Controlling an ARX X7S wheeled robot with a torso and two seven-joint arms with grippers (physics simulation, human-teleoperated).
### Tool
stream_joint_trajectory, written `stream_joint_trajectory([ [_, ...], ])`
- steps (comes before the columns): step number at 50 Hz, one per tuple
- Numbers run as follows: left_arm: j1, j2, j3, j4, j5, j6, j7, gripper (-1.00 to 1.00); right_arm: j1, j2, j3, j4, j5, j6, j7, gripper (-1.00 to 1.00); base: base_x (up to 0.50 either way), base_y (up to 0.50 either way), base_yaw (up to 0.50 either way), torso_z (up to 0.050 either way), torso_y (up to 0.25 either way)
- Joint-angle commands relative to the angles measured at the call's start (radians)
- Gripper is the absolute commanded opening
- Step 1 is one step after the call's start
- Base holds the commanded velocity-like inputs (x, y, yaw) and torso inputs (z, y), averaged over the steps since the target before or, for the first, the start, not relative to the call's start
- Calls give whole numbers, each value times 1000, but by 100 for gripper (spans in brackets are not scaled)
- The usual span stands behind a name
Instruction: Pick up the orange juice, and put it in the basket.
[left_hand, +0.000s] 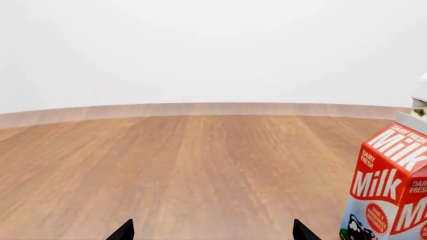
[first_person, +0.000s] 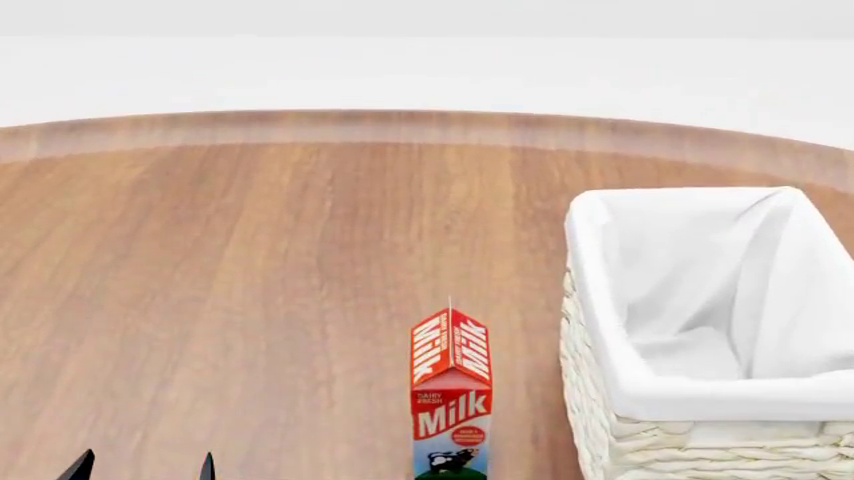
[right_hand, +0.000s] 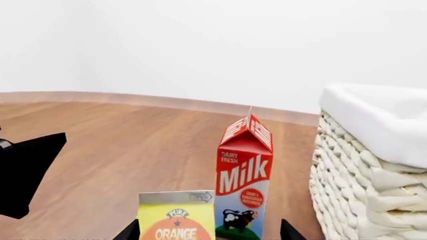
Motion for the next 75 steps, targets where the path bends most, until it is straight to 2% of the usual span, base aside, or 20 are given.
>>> stream_joint_trajectory([
  [1, -1, -4, 5, 0, -4, 1, -5, 100, 6, -15, -31, 27, -16, -14, 3, 100, 0, 0, 0, 0, 0],
  [17, -3, -9, 12, -1, -10, 3, -11, 100, 37, -53, -61, 78, -37, -26, 31, 100, 0, 0, 0, 0, 0],
  [31, -4, -14, 18, -2, -14, 5, -17, 100, 109, -100, -57, 224, -11, -46, 50, 100, 0, 0, 0, 0, 0],
  [57, -6, -22, 29, -3, -22, 8, -26, 100, 174, -124, -98, 369, -13, -70, 55, 100, 0, 0, 0, 0, 0],
  [75, -8, -27, 36, -3, -27, 10, -32, 100, 195, -123, -118, 383, -12, -66, 67, 100, 0, 0, 0, 0, 0],
])
